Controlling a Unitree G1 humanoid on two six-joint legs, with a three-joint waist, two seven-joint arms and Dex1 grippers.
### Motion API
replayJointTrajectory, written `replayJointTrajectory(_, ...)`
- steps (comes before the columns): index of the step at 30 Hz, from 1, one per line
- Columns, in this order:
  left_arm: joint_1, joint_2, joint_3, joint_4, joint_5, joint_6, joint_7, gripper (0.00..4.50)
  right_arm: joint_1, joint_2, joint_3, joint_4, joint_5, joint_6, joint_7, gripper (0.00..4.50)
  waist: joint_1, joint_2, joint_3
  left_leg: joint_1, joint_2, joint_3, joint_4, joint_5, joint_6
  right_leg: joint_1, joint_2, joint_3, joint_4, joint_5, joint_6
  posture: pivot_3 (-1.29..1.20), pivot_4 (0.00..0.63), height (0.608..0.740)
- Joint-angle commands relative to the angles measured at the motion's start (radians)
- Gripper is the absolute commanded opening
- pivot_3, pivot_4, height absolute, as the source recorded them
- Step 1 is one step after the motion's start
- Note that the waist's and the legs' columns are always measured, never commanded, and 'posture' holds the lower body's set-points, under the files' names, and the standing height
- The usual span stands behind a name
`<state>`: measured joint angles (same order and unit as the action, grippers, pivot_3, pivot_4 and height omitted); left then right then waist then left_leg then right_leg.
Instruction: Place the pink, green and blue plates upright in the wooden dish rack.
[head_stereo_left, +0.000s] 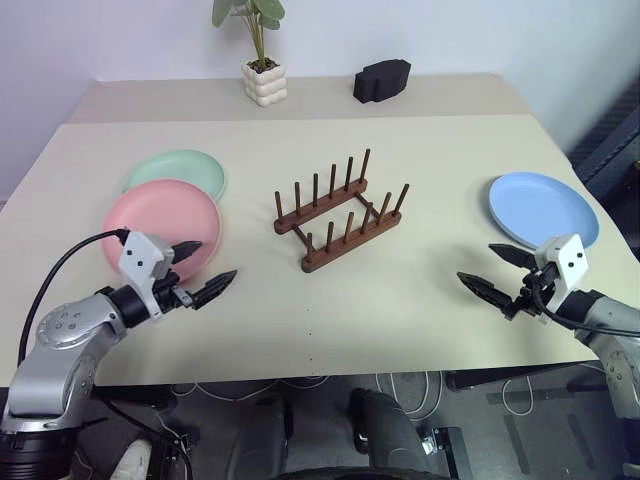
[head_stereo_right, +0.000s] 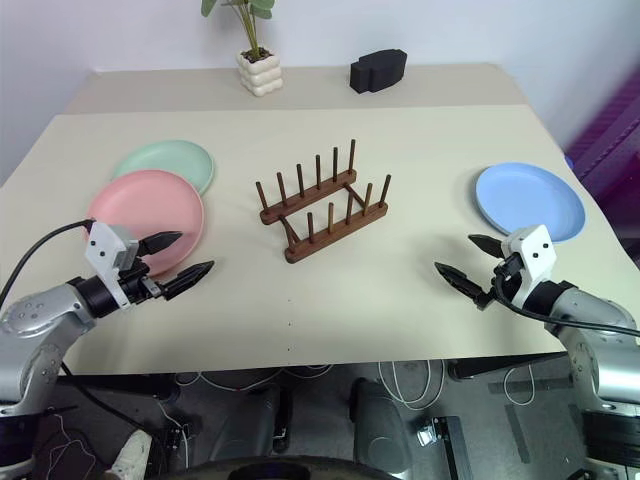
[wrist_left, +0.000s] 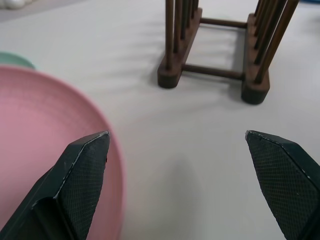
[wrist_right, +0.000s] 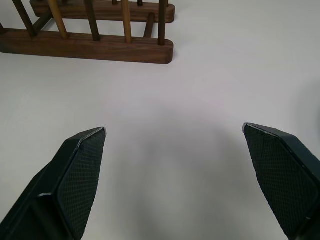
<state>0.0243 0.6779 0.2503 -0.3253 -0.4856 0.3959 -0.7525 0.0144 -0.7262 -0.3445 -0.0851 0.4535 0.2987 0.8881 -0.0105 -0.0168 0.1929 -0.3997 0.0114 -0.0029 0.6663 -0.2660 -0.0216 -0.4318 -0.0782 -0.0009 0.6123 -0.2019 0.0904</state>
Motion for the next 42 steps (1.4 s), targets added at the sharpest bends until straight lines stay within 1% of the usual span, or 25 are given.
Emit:
replayJointTrajectory(1, -0.018, 0.000, 0.007, -0.069, -0.023, 0.038, 0.029, 4.50, -0.024, -0.019, -0.012, 0.002, 0.000, -0.015, 0.007, 4.48, 0.000, 0.000, 0.000, 0.000, 0.000, 0.000, 0.000, 0.000, 0.000, 0.000, 0.000, 0.000, 0.000, 0.000, 0.000, 0.00, 0.150, 0.740)
replayJointTrajectory(8, -0.015, 0.005, 0.023, -0.094, -0.042, 0.070, 0.032, 4.50, -0.028, -0.006, 0.002, -0.018, -0.003, -0.010, 0.000, 4.48, 0.000, 0.000, 0.000, 0.002, 0.000, 0.000, 0.000, 0.000, 0.000, 0.002, 0.000, 0.000, 0.000, 0.000, 0.000, 0.00, 0.150, 0.740)
replayJointTrajectory(15, 0.013, 0.015, 0.020, -0.063, -0.035, 0.029, -0.036, 4.50, -0.005, 0.019, 0.027, -0.074, 0.003, 0.005, -0.025, 4.48, 0.000, 0.000, 0.000, 0.003, 0.000, 0.000, 0.000, 0.000, 0.000, 0.003, 0.000, 0.000, 0.000, 0.000, 0.000, 0.00, 0.150, 0.740)
replayJointTrajectory(20, -0.008, 0.002, -0.047, 0.008, 0.000, -0.014, -0.091, 4.50, 0.026, 0.054, 0.049, -0.138, 0.007, 0.017, -0.053, 4.48, 0.001, 0.000, 0.000, 0.004, 0.000, 0.000, 0.000, 0.000, 0.000, 0.003, 0.000, 0.000, 0.000, 0.000, 0.000, 0.00, 0.150, 0.740)
replayJointTrajectory(24, -0.032, 0.012, -0.103, 0.030, 0.002, -0.014, -0.147, 4.50, 0.063, 0.071, 0.048, -0.245, 0.038, 0.056, -0.087, 4.48, 0.001, 0.000, 0.000, 0.004, 0.000, 0.000, 0.000, 0.000, 0.000, 0.004, 0.000, 0.000, 0.000, 0.000, 0.000, 0.00, 0.150, 0.740)
replayJointTrajectory(28, -0.091, -0.018, -0.228, 0.121, 0.131, -0.095, -0.139, 4.50, 0.107, 0.093, 0.056, -0.302, 0.038, 0.065, -0.114, 4.48, 0.005, 0.000, 0.000, 0.005, 0.000, 0.000, 0.000, 0.000, 0.000, 0.004, 0.000, 0.000, 0.000, -0.002, 0.002, 0.00, 0.150, 0.740)
replayJointTrajectory(30, -0.114, -0.038, -0.264, 0.143, 0.151, -0.103, -0.138, 4.50, 0.114, 0.098, 0.060, -0.313, 0.039, 0.066, -0.120, 4.48, 0.002, 0.000, 0.000, 0.005, 0.000, 0.000, 0.000, 0.000, 0.000, 0.005, 0.000, 0.000, -0.001, -0.002, 0.003, 0.00, 0.150, 0.740)
replayJointTrajectory(32, -0.150, -0.073, -0.339, 0.174, 0.190, -0.125, -0.149, 4.50, 0.112, 0.112, 0.071, -0.320, 0.038, 0.062, -0.133, 4.48, 0.002, 0.000, 0.000, 0.005, 0.000, 0.001, 0.000, 0.000, 0.000, 0.005, -0.001, 0.000, -0.001, -0.001, 0.001, 0.00, 0.150, 0.740)
replayJointTrajectory(34, -0.180, -0.101, -0.387, 0.209, 0.222, -0.151, -0.155, 4.50, 0.109, 0.123, 0.084, -0.327, 0.035, 0.060, -0.143, 4.48, 0.002, 0.000, 0.000, 0.005, 0.000, 0.000, 0.000, 0.000, 0.000, 0.005, -0.001, 0.000, 0.000, 0.000, 0.000, 0.00, 0.150, 0.740)
replayJointTrajectory(36, -0.226, -0.144, -0.420, 0.261, 0.264, -0.175, -0.127, 4.50, 0.105, 0.133, 0.099, -0.340, 0.033, 0.065, -0.154, 4.48, 0.003, 0.000, 0.000, 0.005, 0.000, 0.000, 0.000, 0.000, 0.000, 0.005, 0.000, 0.000, 0.000, 0.000, 0.000, 0.00, 0.150, 0.740)
replayJointTrajectory(40, -0.325, -0.243, -0.469, 0.360, 0.366, -0.184, -0.006, 4.50, 0.098, 0.151, 0.131, -0.379, 0.033, 0.079, -0.192, 4.48, 0.011, 0.000, 0.000, 0.005, -0.001, 0.000, 0.000, 0.000, 0.000, 0.005, -0.001, 0.000, 0.000, 0.000, 0.000, 0.00, 0.150, 0.740)
replayJointTrajectory(42, -0.341, -0.271, -0.473, 0.372, 0.379, -0.182, 0.014, 4.50, 0.099, 0.157, 0.139, -0.402, 0.037, 0.092, -0.211, 4.48, 0.015, 0.000, 0.000, 0.005, -0.001, 0.000, 0.000, 0.000, 0.000, 0.005, -0.001, 0.000, 0.000, 0.000, 0.000, 0.00, 0.150, 0.740)
